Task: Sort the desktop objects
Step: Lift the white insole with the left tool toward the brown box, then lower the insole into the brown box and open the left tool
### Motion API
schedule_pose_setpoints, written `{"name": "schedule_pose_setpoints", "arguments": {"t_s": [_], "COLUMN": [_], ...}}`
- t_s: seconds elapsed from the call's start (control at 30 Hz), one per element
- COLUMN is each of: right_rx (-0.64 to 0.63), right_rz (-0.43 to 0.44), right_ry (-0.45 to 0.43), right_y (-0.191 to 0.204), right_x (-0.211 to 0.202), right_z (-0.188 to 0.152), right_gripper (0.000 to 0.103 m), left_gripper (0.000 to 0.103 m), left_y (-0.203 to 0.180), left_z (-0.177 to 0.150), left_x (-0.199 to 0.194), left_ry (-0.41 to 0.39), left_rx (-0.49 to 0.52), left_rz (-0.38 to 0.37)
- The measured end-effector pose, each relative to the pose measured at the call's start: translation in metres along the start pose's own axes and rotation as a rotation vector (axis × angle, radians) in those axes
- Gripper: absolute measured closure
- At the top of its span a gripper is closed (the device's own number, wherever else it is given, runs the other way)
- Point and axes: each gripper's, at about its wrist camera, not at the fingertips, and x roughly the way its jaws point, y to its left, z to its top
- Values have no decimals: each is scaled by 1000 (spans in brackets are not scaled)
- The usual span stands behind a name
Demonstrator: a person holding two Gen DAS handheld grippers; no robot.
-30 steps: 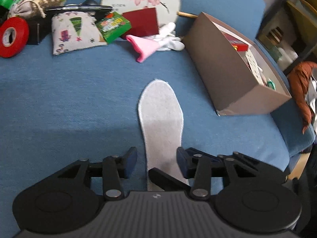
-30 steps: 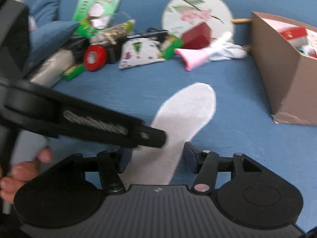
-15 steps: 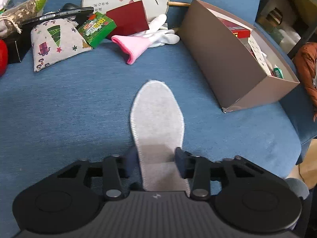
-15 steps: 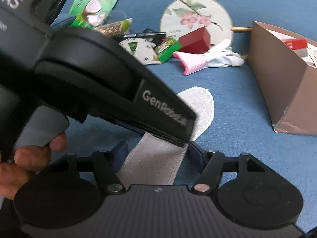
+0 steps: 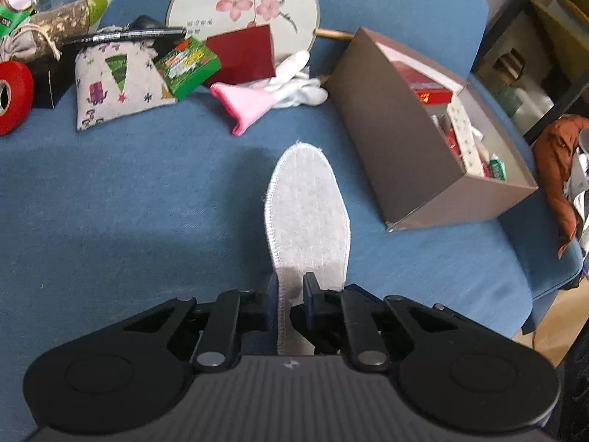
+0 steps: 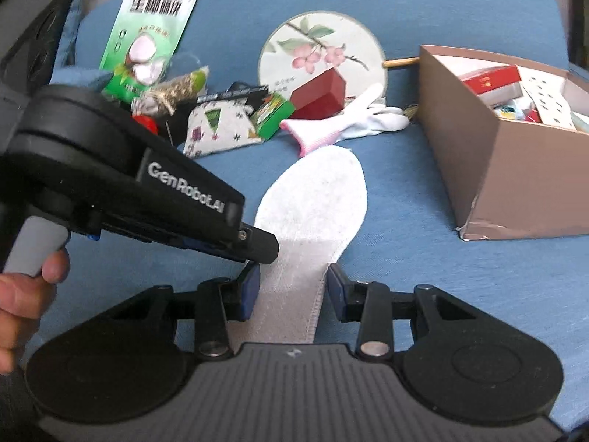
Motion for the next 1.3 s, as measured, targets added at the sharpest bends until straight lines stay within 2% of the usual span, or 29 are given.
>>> {"name": "schedule_pose_setpoints", "arguments": {"t_s": [0.23, 0.6, 0.77, 0.93, 1.07, 1.23, 1.27, 1.3], "right_rx": [9, 23, 6, 9, -4, 15, 18, 13], "right_rz": [-7, -88, -161, -217, -232, -228, -234, -246], "right_ry": [-83, -311, -363, -379, -361, -333, -317, -294], "right_y": [-6, -59, -99, -144, -178, -211, -216, -218], "right_x": [-20, -56, -60, -51, -37, -22, -17, -11], "right_z": [13, 79, 110, 132, 137, 130, 128, 126], "right_gripper": [64, 64, 64, 64, 64, 63, 63, 60], "left_gripper": [89, 89, 89, 89, 89, 89, 82, 59], "left_y": [-23, -107, -144, -176, -193, -198, -197, -196], "left_z": [18, 89, 123, 144, 154, 155, 153, 149], "left_x": [-21, -35, -9, 27, 60, 97, 100, 102], "left_ry": [-67, -229, -262, -297, -293, -257, -257, -249], "left_rx": [36, 171, 172, 215, 211, 191, 196, 203], "left_rz": [-21, -103, -162, -186, -189, -231, -233, -241]}}
